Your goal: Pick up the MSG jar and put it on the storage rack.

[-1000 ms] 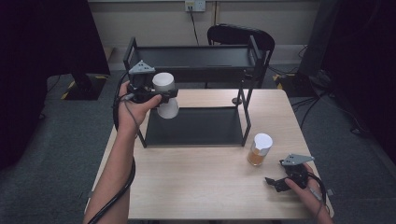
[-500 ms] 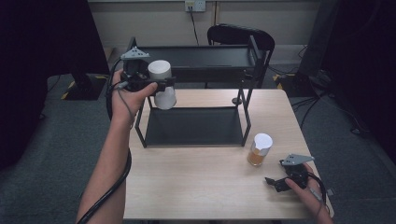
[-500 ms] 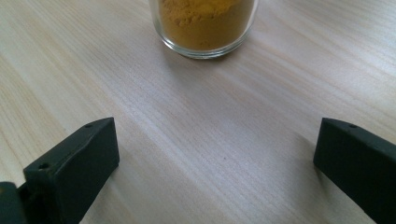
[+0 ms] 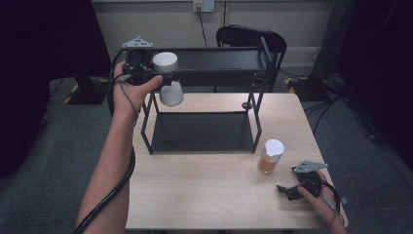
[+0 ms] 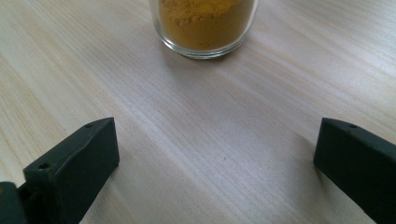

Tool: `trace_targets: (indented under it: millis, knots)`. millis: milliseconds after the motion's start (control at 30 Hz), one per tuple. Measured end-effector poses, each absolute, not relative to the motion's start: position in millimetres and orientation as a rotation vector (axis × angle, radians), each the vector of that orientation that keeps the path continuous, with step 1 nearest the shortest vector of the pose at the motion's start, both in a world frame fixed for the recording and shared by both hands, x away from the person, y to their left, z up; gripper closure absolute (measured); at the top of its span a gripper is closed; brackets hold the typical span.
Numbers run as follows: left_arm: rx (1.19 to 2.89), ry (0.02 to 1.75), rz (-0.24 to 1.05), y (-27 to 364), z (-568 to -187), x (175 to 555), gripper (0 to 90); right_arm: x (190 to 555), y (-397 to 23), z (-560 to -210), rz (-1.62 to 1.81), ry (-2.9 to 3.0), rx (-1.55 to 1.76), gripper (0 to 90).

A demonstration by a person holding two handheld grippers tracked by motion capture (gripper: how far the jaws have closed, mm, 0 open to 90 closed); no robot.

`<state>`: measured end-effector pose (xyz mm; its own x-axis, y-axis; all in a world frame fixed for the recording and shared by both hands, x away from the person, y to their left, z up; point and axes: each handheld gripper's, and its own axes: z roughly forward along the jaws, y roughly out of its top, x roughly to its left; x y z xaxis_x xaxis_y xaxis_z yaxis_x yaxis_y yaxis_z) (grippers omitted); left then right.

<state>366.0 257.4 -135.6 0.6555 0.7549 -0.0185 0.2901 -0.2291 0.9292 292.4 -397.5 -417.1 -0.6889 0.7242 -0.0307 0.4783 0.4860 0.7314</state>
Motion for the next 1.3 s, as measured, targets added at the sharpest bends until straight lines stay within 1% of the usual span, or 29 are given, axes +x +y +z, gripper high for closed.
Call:
trace_targets:
  millis: [967, 1300]
  knots:
    - [1.794, 0.815, 0.549, 251.6, -102.7, 372.6, 34.6, 292.5, -397.5, -416.7, 1.025, 2.402, 1.013, 0.0]
    - [1.794, 0.814, 0.544, 248.7, -95.5, 381.5, 34.6, 292.5, -397.4, -416.7, 1.025, 2.402, 1.013, 0.0]
